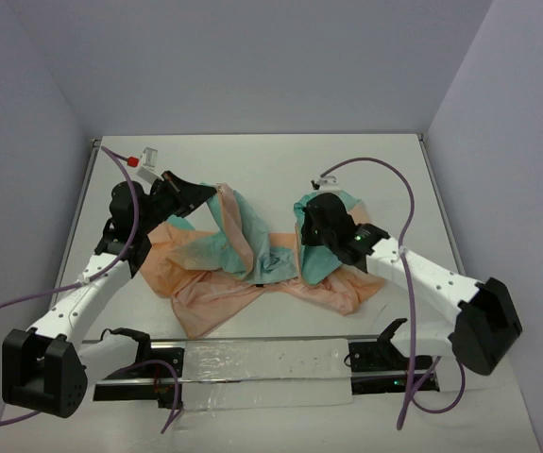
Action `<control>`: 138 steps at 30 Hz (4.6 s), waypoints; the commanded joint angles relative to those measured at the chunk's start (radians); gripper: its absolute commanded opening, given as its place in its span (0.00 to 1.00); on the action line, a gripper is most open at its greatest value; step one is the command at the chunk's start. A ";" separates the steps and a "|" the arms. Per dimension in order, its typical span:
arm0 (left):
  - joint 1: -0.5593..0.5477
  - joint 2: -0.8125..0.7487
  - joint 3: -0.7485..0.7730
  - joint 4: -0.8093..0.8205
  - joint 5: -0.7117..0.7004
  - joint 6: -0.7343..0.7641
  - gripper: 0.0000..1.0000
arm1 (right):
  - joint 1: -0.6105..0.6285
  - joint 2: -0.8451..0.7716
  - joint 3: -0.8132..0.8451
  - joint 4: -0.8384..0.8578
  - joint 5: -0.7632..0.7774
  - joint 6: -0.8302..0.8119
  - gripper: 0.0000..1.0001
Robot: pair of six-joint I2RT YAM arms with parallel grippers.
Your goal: Zip up the jacket
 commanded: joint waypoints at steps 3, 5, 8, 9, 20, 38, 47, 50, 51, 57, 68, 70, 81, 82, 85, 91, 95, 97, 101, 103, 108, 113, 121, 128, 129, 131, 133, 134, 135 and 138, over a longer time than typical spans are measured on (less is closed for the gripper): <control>-0.071 0.047 -0.023 0.170 0.128 0.018 0.00 | 0.003 -0.230 -0.181 0.175 -0.006 0.005 0.00; -0.094 0.063 -0.023 0.202 0.143 0.026 0.00 | 0.001 -0.307 -0.216 0.189 -0.001 -0.001 0.00; -0.129 0.066 -0.021 0.224 0.129 0.053 0.00 | 0.002 -0.404 -0.271 0.249 -0.014 -0.022 0.00; -0.142 0.069 -0.018 0.226 0.124 0.062 0.00 | 0.002 -0.440 -0.293 0.270 -0.025 -0.029 0.00; -0.222 0.075 -0.046 0.294 0.104 0.076 0.00 | 0.001 -0.509 -0.351 0.387 -0.098 -0.003 0.00; -0.227 -0.019 -0.370 0.818 -0.040 0.102 0.00 | 0.002 -0.404 -0.232 0.371 -0.333 -0.061 0.00; -0.224 0.213 -0.459 1.263 -0.067 -0.091 0.00 | 0.004 -0.288 -0.110 0.306 -0.367 -0.054 0.00; -0.219 0.288 -0.462 1.381 -0.062 -0.131 0.00 | 0.004 -0.267 -0.091 0.289 -0.381 -0.068 0.00; -0.215 0.311 -0.457 1.406 -0.053 -0.142 0.00 | 0.003 -0.256 -0.086 0.283 -0.385 -0.071 0.00; -0.168 0.493 -0.419 1.601 0.024 -0.250 0.00 | 0.002 -0.181 -0.063 0.281 -0.400 -0.072 0.00; -0.151 0.434 -0.456 1.606 0.023 -0.218 0.00 | 0.004 -0.127 -0.062 0.275 -0.420 -0.082 0.00; -0.153 0.412 -0.466 1.607 0.033 -0.213 0.00 | 0.004 -0.131 -0.071 0.288 -0.449 -0.077 0.00; -0.165 0.254 -0.545 1.601 0.010 -0.186 0.00 | 0.015 -0.164 -0.133 0.406 -0.552 -0.041 0.00; -0.166 0.251 -0.546 1.602 0.009 -0.186 0.00 | 0.018 -0.161 -0.129 0.405 -0.551 -0.041 0.00; -0.172 0.239 -0.556 1.603 -0.002 -0.185 0.00 | 0.033 -0.162 -0.136 0.438 -0.554 -0.024 0.00; -0.179 0.180 -0.584 1.605 -0.045 -0.188 0.00 | 0.038 -0.162 -0.183 0.528 -0.601 0.053 0.00; -0.179 0.134 -0.600 1.596 -0.066 -0.188 0.00 | 0.038 -0.161 -0.221 0.580 -0.606 0.103 0.00; -0.179 0.123 -0.603 1.589 -0.066 -0.186 0.00 | 0.038 -0.155 -0.230 0.603 -0.616 0.120 0.00; -0.178 0.112 -0.608 1.599 -0.058 -0.204 0.00 | 0.038 -0.141 -0.234 0.642 -0.639 0.136 0.00; -0.178 0.101 -0.610 1.597 -0.057 -0.204 0.00 | 0.038 -0.142 -0.240 0.658 -0.651 0.145 0.00; -0.180 0.073 -0.617 1.579 -0.062 -0.204 0.00 | 0.038 -0.142 -0.261 0.742 -0.684 0.174 0.00; -0.180 0.026 -0.621 1.551 -0.064 -0.207 0.00 | 0.038 -0.113 -0.270 0.781 -0.697 0.202 0.00; -0.178 -0.014 -0.621 1.524 -0.066 -0.204 0.00 | 0.039 -0.085 -0.284 0.843 -0.703 0.237 0.00; -0.178 -0.030 -0.624 1.496 -0.063 -0.199 0.00 | 0.042 -0.079 -0.272 0.856 -0.719 0.244 0.00; -0.179 -0.031 -0.623 1.490 -0.063 -0.197 0.00 | 0.043 -0.078 -0.269 0.857 -0.724 0.246 0.00; -0.180 -0.029 -0.625 1.488 -0.060 -0.195 0.00 | 0.045 -0.076 -0.266 0.868 -0.732 0.252 0.00; -0.181 -0.025 -0.627 1.496 -0.061 -0.198 0.00 | 0.045 -0.071 -0.262 0.874 -0.741 0.256 0.00; -0.180 -0.022 -0.626 1.499 -0.062 -0.200 0.00 | 0.047 -0.068 -0.259 0.875 -0.743 0.257 0.00; -0.180 -0.018 -0.625 1.502 -0.062 -0.202 0.00 | 0.049 -0.065 -0.257 0.876 -0.744 0.257 0.00; -0.180 -0.009 -0.620 1.506 -0.057 -0.206 0.00 | 0.050 -0.064 -0.255 0.885 -0.747 0.258 0.00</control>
